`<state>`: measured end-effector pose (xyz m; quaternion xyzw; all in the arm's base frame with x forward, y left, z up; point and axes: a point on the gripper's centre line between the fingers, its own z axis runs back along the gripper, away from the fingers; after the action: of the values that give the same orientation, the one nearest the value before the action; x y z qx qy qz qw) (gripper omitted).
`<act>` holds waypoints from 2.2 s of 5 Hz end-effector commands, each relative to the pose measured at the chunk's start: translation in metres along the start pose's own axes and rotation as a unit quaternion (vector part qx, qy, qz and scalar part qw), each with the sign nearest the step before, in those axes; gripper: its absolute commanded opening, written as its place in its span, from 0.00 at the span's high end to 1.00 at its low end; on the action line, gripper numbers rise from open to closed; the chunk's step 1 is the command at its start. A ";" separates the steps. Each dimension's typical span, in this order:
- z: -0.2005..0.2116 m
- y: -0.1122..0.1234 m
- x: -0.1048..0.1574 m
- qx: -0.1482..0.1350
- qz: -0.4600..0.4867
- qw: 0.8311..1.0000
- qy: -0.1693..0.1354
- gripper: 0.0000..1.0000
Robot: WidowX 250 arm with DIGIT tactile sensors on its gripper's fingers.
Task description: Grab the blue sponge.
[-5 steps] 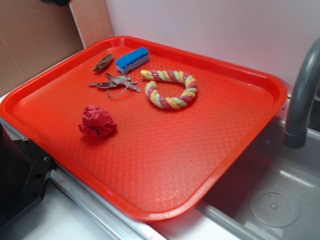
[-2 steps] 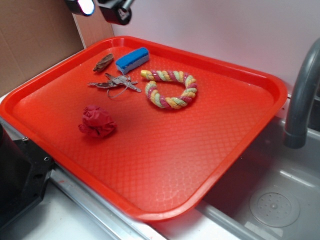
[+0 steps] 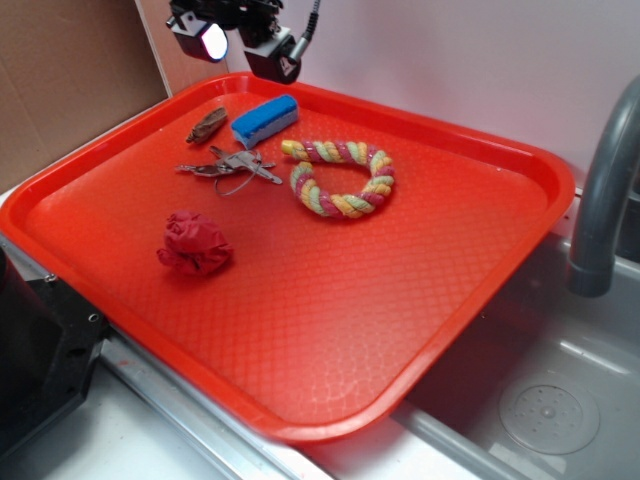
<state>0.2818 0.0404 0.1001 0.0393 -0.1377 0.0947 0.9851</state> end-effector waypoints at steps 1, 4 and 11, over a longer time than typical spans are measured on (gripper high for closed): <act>-0.034 0.028 0.031 0.044 0.041 0.998 -0.008 0.00; -0.071 0.045 0.035 0.053 0.046 0.997 0.038 0.00; 0.081 -0.023 -0.015 0.002 0.004 0.999 0.046 1.00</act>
<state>0.2497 0.0059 0.1562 0.0402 -0.0623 0.1072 0.9915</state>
